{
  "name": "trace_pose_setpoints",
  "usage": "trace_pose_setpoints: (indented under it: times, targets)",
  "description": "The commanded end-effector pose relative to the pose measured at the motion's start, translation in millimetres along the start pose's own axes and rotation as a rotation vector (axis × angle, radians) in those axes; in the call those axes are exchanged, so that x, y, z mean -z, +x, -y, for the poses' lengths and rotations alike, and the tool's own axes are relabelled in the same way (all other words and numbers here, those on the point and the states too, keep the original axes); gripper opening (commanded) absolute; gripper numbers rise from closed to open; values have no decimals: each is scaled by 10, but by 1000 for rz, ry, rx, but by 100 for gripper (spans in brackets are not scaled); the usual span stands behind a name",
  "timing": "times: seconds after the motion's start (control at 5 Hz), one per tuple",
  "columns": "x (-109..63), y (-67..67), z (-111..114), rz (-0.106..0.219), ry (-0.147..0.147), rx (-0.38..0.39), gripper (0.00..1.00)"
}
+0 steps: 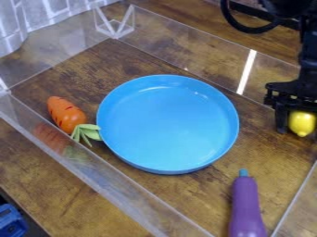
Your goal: Put the lemon on the blue tray
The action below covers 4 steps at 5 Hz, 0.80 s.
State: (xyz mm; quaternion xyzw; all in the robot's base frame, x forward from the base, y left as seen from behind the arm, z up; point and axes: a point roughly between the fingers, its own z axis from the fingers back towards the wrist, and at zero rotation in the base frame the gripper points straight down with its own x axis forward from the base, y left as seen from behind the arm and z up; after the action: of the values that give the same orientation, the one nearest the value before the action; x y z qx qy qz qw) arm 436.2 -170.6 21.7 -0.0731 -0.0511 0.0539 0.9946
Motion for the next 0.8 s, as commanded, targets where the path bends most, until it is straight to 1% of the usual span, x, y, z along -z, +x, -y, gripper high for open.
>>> trace_pose_setpoints:
  times: [0.0, 0.4, 0.6]
  targets:
    - [-63, 33, -25, -31, 10, 84, 0]
    - [-318, 52, 102, -62, 14, 250, 0]
    - [-338, -79, 145, -71, 25, 262, 0]
